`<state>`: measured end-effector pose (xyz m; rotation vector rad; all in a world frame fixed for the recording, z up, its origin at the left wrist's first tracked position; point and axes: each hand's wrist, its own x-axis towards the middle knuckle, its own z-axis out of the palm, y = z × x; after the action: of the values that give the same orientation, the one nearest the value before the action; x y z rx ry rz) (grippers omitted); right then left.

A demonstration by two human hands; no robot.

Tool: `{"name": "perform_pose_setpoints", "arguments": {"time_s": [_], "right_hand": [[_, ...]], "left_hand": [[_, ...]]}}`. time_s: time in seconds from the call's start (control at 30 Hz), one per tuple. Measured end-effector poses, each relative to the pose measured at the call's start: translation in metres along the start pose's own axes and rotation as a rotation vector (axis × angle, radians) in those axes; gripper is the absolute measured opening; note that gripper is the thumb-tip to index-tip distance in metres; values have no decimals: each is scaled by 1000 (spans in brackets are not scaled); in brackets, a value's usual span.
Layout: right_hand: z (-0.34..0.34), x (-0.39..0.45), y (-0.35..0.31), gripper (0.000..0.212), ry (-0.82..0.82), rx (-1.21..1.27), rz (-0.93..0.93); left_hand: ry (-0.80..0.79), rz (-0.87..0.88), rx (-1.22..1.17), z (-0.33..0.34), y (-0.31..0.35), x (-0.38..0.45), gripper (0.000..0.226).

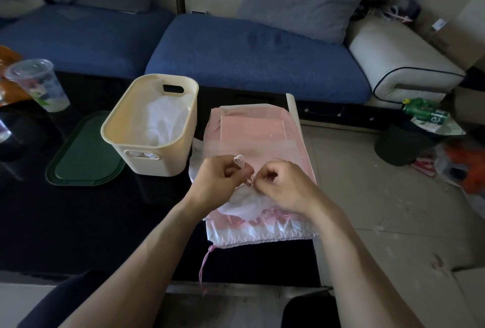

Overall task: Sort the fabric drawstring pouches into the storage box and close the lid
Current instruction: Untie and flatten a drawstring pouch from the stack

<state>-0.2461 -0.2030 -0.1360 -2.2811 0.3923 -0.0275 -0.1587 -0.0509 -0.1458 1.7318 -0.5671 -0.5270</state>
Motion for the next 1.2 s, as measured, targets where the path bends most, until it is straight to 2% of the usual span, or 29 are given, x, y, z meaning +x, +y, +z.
{"name": "perform_pose_setpoints", "arguments": {"time_s": [0.1, 0.23, 0.4, 0.53, 0.73, 1.03, 1.2], "right_hand": [[1, 1, 4, 9, 104, -26, -85], [-4, -1, 5, 12, 228, -27, -205], [-5, -13, -3, 21, 148, 14, -216], [-1, -11, -4, 11, 220, 10, -216], [-5, -15, 2, 15, 37, -84, -64], [-13, -23, -1, 17, -256, -193, -25], [-11, -25, 2, 8, -327, -207, 32]], "left_hand": [[-68, -86, -124, -2, 1, 0, 13], [-32, -207, -239, -3, -4, 3, 19], [-41, -251, -299, -5, -9, 4, 25], [-40, -252, -283, -3, -5, 3, 22], [177, -154, 11, -12, -8, 9, 30], [224, -150, 167, -15, -20, 15, 29], [260, -84, 311, -12, -25, 15, 29]]}}
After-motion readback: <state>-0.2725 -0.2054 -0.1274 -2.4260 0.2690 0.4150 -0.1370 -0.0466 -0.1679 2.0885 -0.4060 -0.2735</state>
